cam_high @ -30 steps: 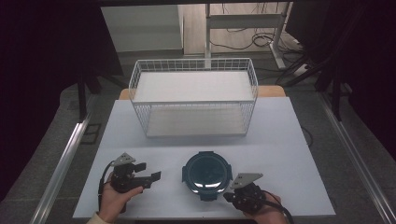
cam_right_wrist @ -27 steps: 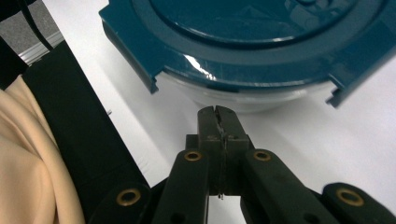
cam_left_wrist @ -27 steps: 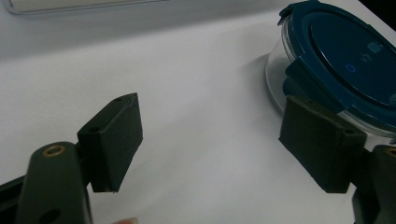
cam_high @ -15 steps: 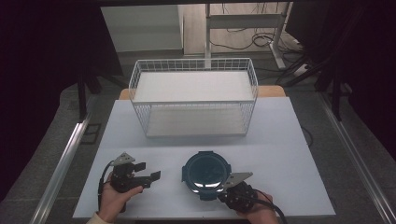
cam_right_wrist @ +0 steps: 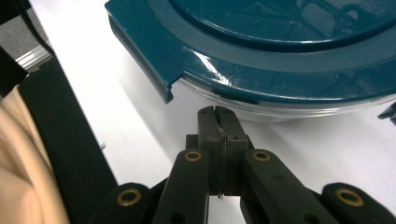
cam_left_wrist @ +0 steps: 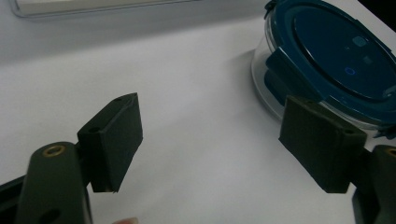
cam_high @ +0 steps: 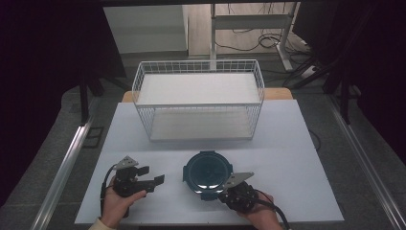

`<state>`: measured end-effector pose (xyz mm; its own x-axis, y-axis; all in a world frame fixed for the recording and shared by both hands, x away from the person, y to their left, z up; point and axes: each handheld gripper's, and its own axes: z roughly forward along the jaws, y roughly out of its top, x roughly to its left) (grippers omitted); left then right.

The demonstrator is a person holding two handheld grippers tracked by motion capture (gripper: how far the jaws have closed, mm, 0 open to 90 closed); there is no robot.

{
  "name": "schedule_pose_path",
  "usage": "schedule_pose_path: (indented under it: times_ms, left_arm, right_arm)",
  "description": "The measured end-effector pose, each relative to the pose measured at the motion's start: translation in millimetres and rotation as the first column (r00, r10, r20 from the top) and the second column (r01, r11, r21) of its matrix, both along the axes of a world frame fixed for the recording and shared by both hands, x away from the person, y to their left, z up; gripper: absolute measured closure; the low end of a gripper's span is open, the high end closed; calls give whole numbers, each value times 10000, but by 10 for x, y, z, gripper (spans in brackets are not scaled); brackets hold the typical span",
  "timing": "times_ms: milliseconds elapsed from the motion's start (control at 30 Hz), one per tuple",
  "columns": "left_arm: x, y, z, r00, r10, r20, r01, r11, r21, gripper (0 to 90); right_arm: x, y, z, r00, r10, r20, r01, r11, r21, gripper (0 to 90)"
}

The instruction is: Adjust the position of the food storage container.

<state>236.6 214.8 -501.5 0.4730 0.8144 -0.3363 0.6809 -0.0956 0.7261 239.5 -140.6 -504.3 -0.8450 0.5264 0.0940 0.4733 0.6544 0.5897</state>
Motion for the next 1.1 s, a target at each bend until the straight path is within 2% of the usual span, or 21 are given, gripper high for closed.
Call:
schedule_pose_path:
  times_ms: [367, 533, 667, 733, 767, 800, 833, 867, 933, 1033, 1100]
  left_arm:
    - [4, 22, 3, 10000, 63, 24, -63, 10000, -2, 210]
    - [0, 34, 5, 9999, 96, 38, -96, 10000, -14, 210]
    - [-4, 40, 6, 10000, 81, 48, -81, 10000, -16, 210]
    - [-4, 47, 6, 9999, 99, 52, -98, 9999, -32, 210]
    - [-4, 51, 8, 9999, 113, 49, -113, 9999, -42, 209]
    - [-5, 55, 9, 9999, 116, 55, -116, 9999, -54, 209]
    - [-7, 60, 12, 9999, 109, 58, -109, 9999, -62, 210]
    - [-10, 62, 16, 9999, 111, 61, -111, 9999, -71, 209]
    - [-15, 60, 25, 9999, 123, 84, -122, 9999, -86, 210]
    - [-37, 53, 70, 9996, 162, 248, -160, 9998, -99, 209]
    - [-50, 48, 100, 9992, 178, 367, -175, 9998, -78, 209]
  right_arm:
    - [149, 115, -15, 10000, -93, -25, 93, 9996, 276, 900]
    - [163, 151, -17, 10000, -77, 43, 76, 9997, 241, 900]
    - [146, 109, 27, 9997, -125, 214, 117, 9993, 354, 900]
    - [118, 45, 76, 9996, -154, 249, 143, 9989, 456, 900]
    - [81, -46, 109, 9992, -244, 310, 228, 9984, 509, 900]
    - [81, -46, 109, 9992, -244, 310, 228, 9984, 509, 900]
    - [63, -102, 123, 9988, -362, 341, 342, 9978, 563, 900]
    - [42, -234, 165, 9965, -729, 404, 696, 9946, 772, 900]
    - [43, -303, 191, 9946, -941, 434, 899, 9918, 908, 900]
    - [74, -498, 269, 9864, -1554, 527, 1466, 9789, 1421, 899]
    - [134, -664, 304, 9779, -2044, 444, 1925, 9624, 1914, 895]
